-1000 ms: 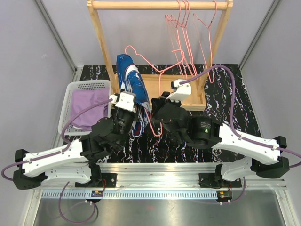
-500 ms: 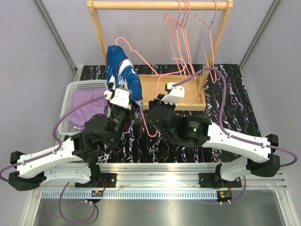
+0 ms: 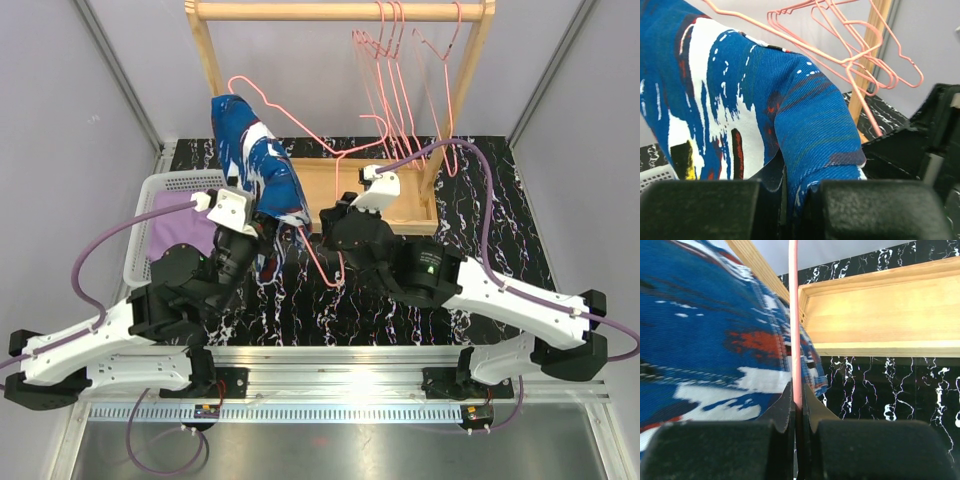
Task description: Remove the trousers from the hanger
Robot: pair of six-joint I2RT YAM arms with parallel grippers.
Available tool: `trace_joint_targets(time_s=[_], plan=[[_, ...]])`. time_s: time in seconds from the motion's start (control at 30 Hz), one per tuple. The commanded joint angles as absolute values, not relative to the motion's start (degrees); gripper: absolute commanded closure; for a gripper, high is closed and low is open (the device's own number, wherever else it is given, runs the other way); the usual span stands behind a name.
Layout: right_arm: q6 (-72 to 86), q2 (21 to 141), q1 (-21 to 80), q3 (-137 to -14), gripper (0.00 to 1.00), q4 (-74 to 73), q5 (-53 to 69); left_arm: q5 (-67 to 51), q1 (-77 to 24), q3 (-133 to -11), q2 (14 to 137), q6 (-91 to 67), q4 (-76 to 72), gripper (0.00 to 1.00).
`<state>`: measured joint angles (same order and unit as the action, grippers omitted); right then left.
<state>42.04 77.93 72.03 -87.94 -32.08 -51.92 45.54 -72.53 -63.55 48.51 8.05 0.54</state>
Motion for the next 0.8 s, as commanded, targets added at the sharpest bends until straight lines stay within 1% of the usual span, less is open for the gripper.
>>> trace_joint_targets(time_s=[0.0, 0.23, 0.43, 0.63, 0.7, 0.77], plan=[[32.34, 82.61, 69.53, -82.53, 1.0, -41.92, -48.52, 38.41, -73.21, -74.34, 43.94, 3.08, -19.7, 1.0], [34.71, 83.5, 68.65, -77.09, 1.0, -41.92, -46.94, 39.29, -73.13, -79.09, 44.74, 3.08, -17.75, 1.0], [36.73, 83.32, 68.47, -75.76, 1.0, -42.71, -45.0, 38.85, -73.21, -82.18, 45.26, 3.43, -16.7, 1.0], [34.99, 77.0, 68.38, -78.12, 1.0, -43.06, -45.35, 40.69, -73.13, -78.32, 42.63, 1.94, -16.7, 1.0], [32.62, 77.08, 68.12, -79.01, 1.0, -43.42, -46.23, 41.31, -73.21, -76.3, 41.66, 1.15, -17.31, 1.0], [32.69, 78.65, 67.76, -81.64, 1.0, -46.92, -47.54, 42.18, -73.13, -75.76, 40.78, 0.26, -16.97, 1.0]])
